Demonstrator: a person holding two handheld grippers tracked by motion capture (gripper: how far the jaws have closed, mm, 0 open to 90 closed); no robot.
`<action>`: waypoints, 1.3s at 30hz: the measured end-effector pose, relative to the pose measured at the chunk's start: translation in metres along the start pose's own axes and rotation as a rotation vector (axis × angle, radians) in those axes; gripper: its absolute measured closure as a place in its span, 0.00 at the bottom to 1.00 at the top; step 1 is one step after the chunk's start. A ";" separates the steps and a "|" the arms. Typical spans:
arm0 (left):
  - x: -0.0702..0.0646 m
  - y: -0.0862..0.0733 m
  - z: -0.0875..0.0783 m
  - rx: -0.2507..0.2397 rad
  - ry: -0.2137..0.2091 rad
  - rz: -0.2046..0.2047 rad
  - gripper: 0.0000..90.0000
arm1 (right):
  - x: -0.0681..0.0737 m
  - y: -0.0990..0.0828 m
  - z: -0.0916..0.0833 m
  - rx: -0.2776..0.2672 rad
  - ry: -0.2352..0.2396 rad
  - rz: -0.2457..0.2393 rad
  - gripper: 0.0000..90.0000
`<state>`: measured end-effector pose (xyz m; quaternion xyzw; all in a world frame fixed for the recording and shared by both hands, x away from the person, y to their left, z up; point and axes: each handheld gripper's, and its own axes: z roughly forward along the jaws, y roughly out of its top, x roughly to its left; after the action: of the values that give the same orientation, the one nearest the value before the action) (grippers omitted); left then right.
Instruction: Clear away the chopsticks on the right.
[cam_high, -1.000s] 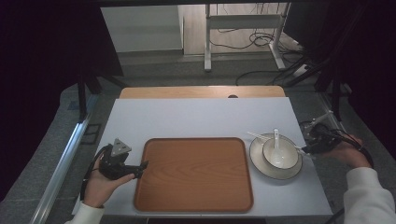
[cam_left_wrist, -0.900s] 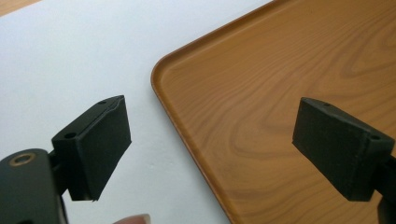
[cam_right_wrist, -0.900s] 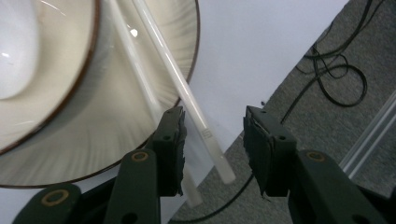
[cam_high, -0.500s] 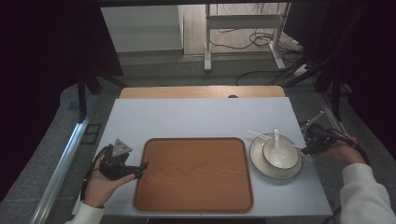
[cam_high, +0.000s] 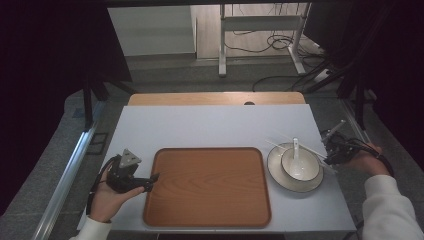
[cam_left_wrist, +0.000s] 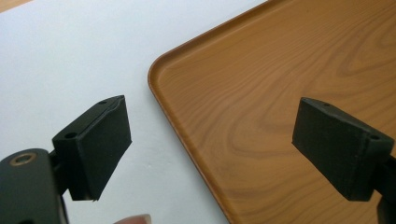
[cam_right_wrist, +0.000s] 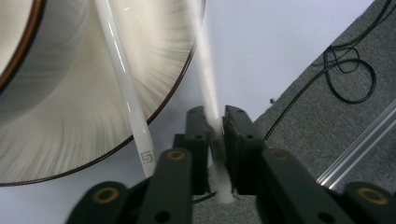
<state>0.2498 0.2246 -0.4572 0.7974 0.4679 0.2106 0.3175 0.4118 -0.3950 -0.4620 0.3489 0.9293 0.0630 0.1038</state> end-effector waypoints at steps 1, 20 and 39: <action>0.000 0.000 0.000 0.000 0.000 -0.001 0.12 | 0.000 0.000 0.000 -0.004 0.003 0.004 0.91; 0.001 0.000 0.000 -0.004 0.002 -0.005 0.12 | 0.006 -0.003 -0.038 -0.170 -0.075 0.117 0.93; 0.001 0.001 -0.002 -0.011 0.003 -0.003 0.12 | 0.033 0.003 -0.076 -0.397 -0.053 0.162 0.93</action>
<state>0.2489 0.2256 -0.4551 0.7947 0.4684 0.2138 0.3215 0.3712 -0.3743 -0.3928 0.3969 0.8644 0.2439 0.1894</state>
